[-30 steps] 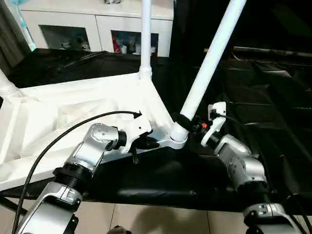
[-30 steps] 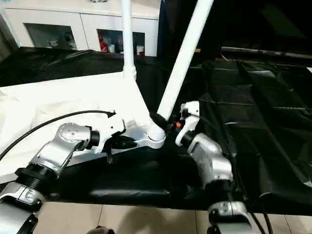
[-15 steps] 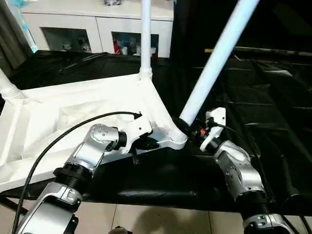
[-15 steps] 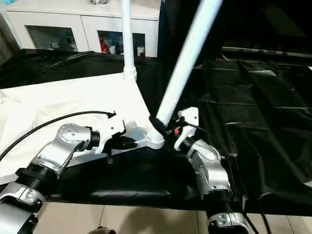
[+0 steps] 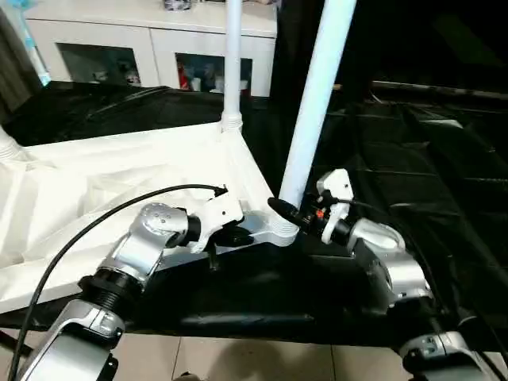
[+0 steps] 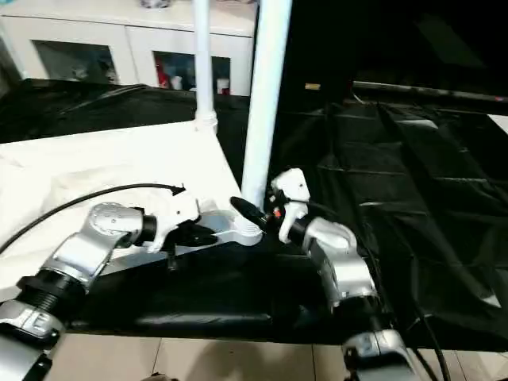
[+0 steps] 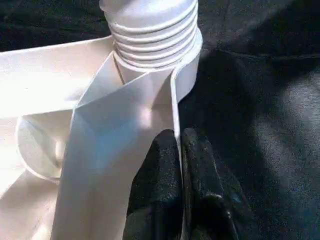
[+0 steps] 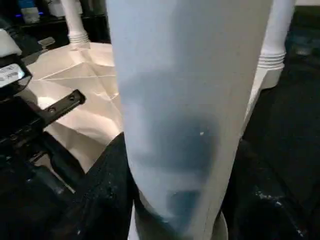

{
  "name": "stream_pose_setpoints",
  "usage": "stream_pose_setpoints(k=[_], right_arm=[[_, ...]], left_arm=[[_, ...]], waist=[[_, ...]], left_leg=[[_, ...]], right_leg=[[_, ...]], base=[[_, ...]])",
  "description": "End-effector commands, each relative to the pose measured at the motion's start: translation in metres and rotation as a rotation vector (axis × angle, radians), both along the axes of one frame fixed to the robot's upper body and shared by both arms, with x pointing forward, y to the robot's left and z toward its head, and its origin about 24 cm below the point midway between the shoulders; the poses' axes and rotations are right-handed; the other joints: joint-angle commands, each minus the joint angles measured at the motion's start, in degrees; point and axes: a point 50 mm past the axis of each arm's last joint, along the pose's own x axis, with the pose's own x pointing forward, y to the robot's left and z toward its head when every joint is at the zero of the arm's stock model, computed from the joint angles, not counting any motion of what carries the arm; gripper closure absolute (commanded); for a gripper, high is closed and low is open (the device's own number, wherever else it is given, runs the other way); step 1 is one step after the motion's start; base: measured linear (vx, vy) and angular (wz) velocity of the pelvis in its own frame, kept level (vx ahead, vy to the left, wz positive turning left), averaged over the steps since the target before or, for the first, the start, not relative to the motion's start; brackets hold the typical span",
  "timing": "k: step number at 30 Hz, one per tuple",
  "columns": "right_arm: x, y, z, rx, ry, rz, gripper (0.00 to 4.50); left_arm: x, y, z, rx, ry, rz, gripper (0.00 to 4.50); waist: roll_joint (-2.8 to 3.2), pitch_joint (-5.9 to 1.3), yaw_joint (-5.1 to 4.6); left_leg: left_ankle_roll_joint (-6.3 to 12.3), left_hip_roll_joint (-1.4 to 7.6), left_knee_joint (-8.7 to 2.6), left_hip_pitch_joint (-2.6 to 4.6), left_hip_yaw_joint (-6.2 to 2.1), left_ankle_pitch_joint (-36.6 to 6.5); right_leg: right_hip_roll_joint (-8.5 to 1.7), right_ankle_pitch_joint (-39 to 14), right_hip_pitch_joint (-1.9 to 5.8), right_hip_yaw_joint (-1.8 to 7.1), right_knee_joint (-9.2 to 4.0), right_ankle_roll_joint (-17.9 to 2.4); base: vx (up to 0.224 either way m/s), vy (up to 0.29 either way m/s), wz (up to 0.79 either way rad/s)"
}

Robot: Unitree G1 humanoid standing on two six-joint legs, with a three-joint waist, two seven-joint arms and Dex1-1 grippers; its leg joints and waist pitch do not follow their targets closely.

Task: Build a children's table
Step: Insert table leg to table base

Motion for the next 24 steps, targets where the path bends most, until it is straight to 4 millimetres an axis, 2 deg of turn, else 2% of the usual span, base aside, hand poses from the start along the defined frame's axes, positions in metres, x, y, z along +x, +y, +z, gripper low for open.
stream_pose_setpoints(k=[1, 7, 8, 13, 21, 24], right_arm=[[-0.015, -0.004, -0.038, -0.086, 0.194, 0.035, 2.62], [-0.015, -0.011, -0.038, -0.096, 0.189, 0.048, 2.62], [-0.015, -0.012, -0.037, -0.095, 0.181, 0.06, 2.62], [-0.018, -0.014, -0.033, -0.072, 0.176, 0.108, 2.62], [-0.036, -0.018, -0.035, -0.078, 0.191, 0.27, 2.62], [-0.043, -0.021, -0.039, -0.086, 0.203, 0.309, 2.62]], left_arm=[[-0.006, -0.002, -0.006, 0.044, 0.028, -0.066, 4.5], [-0.007, -0.004, -0.008, 0.07, 0.03, -0.094, 4.5], [-0.008, -0.004, -0.008, 0.077, 0.028, -0.104, 4.5], [-0.012, -0.008, -0.005, 0.057, 0.015, -0.188, 4.5], [-0.027, -0.007, -0.002, 0.009, 0.032, -0.354, 4.5], [-0.027, -0.006, 0.0, -0.007, 0.025, -0.367, 4.5]], waist=[[0.47, -2.68, 0.14], [0.56, -2.73, -0.01], [0.75, -2.74, -0.04], [0.6, -2.87, 0.19], [0.64, -2.94, 0.85], [0.59, -2.77, 1.09]], left_leg=[[-2.18, 1.72, -4.31, 1.65, -1.19, -20.6], [-3.06, 1.81, -4.45, 1.87, -1.27, -22.3], [-3.16, 1.8, -4.48, 1.87, -1.29, -22.4], [-2.67, 1.81, -4.42, 1.86, -1.24, -21.5], [-2.11, 2.04, -4.56, 1.99, -1.05, -20.9], [-2.53, 2.09, -4.69, 2.09, -1.05, -22.2]], right_leg=[[-3.64, -12.0, 0.91, 2.1, -5.08, -11.0], [-3.53, -12.5, 0.76, 2.11, -5.16, -11.1], [-3.47, -12.1, 0.76, 2.09, -5.19, -11.1], [-3.43, -10.0, 0.95, 2.05, -5.07, -11.5], [-3.3, -7.8, 1.09, 1.88, -4.89, -12.0], [-3.51, -10.0, 0.92, 1.95, -5.07, -11.9]], base=[[0.0, 0.0, 0.0], [0.0, 0.0, 0.0], [0.0, 0.0, 0.0], [0.0, 0.0, 0.0], [0.0, 0.0, 0.0], [0.0, 0.0, 0.0]])
